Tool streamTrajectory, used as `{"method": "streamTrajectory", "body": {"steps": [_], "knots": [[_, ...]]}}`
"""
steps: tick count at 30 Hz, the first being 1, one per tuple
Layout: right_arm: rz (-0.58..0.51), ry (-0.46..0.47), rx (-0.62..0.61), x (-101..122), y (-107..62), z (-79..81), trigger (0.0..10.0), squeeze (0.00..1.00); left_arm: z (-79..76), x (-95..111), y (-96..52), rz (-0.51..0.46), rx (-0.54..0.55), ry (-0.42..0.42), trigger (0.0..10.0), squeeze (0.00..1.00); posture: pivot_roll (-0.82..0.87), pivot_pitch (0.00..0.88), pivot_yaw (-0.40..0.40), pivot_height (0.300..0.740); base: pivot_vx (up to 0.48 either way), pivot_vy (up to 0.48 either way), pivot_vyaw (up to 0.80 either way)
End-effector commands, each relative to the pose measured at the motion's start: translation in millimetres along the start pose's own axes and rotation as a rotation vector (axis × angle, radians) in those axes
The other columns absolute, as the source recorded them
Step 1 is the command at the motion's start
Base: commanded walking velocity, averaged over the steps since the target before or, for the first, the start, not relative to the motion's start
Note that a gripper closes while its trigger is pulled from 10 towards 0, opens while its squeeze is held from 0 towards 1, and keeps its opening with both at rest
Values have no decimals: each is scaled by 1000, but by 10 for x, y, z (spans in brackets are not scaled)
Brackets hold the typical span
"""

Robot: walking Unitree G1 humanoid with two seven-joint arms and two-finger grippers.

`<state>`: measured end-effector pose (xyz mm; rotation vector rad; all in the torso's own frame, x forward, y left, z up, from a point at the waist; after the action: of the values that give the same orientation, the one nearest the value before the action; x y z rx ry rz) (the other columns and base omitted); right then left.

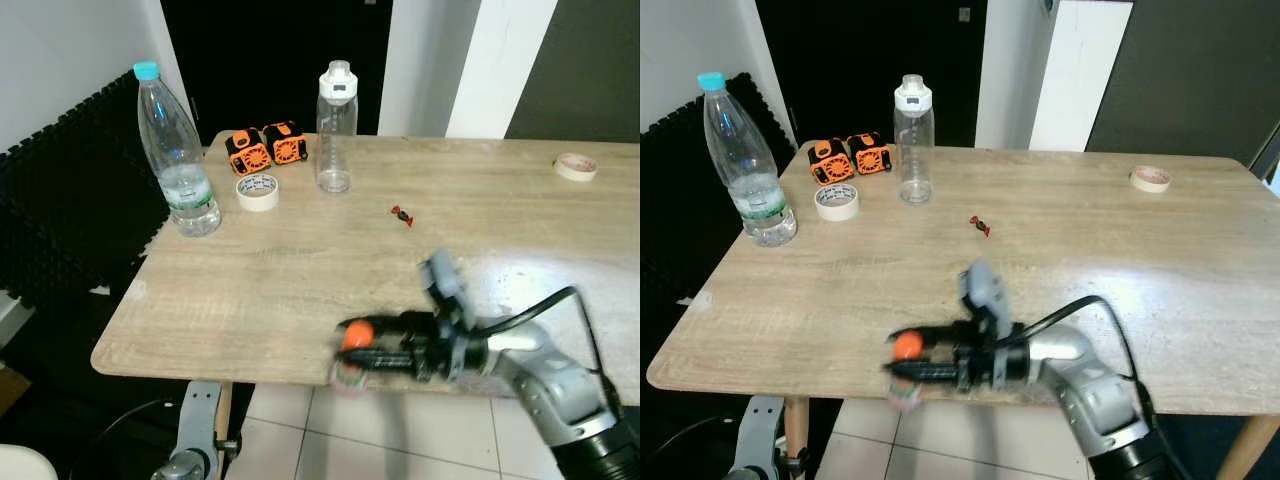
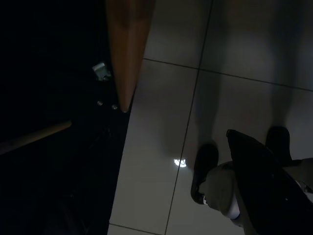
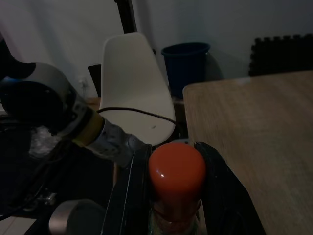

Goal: Restocking fridge

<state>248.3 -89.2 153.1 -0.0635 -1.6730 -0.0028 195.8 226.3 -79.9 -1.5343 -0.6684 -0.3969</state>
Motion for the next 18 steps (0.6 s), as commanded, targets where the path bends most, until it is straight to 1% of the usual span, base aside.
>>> {"method": "streamTrajectory", "body": {"steps": [1, 5, 6, 8, 9, 11, 12, 14, 18], "knots": [[-8, 0, 15, 35, 11, 39, 10000, 0, -28, -82, -5, 30, -2, -2, 10000, 0, 30, 0, 1, 740, 0, 0, 0], [-31, 26, 10, 81, -7, 87, 10000, 0, -43, -154, -10, 71, -2, 15, 10000, 0, 29, 0, 0, 740, 0, 0, 0], [-17, 34, 3, 59, -21, 90, 10000, 0, -46, -184, -14, 86, -4, 27, 10000, 0, 29, 0, 0, 740, 0, 0, 0], [58, 75, -31, -97, -73, 89, 10000, 0, -46, -242, -25, 114, -6, 50, 10000, 0, 27, 0, -1, 740, 0, 0, 0], [58, 75, -31, -97, -73, 89, 10000, 0, -46, -242, -25, 114, -6, 50, 10000, 0, 27, 0, -1, 740, 0, 0, 0], [126, 100, -62, -246, -120, 97, 10000, 0, -45, -280, -33, 133, -10, 56, 10000, 0, 22, 0, 1, 740, 0, 0, 0], [143, 108, -71, -286, -133, 104, 10000, 0, -42, -303, -38, 143, -10, 61, 10000, 0, 22, 0, 1, 740, 0, 0, 0], [143, 108, -71, -286, -133, 104, 10000, 0, -42, -303, -38, 143, -10, 61, 10000, 0, 22, 0, 1, 740, 0, 0, 0], [154, 125, -112, -315, -165, 100, 10000, 0, -25, -393, -63, 181, -8, 76, 10000, 0, 16, 0, 9, 740, 0, 0, 0]]}}
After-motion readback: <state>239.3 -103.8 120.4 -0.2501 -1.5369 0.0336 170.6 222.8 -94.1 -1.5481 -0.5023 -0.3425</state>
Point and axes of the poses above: a point about 5 cm out from each wrist's last joint towards the gripper, its own y axis pointing out of the wrist towards the gripper, its own x axis along the axis of the wrist's last joint, z = x × y, the point moved 1 cm from there along y, pointing out of the wrist towards the gripper, and after that the axes turned 11 degrees about -y, right-handed, at the moved point
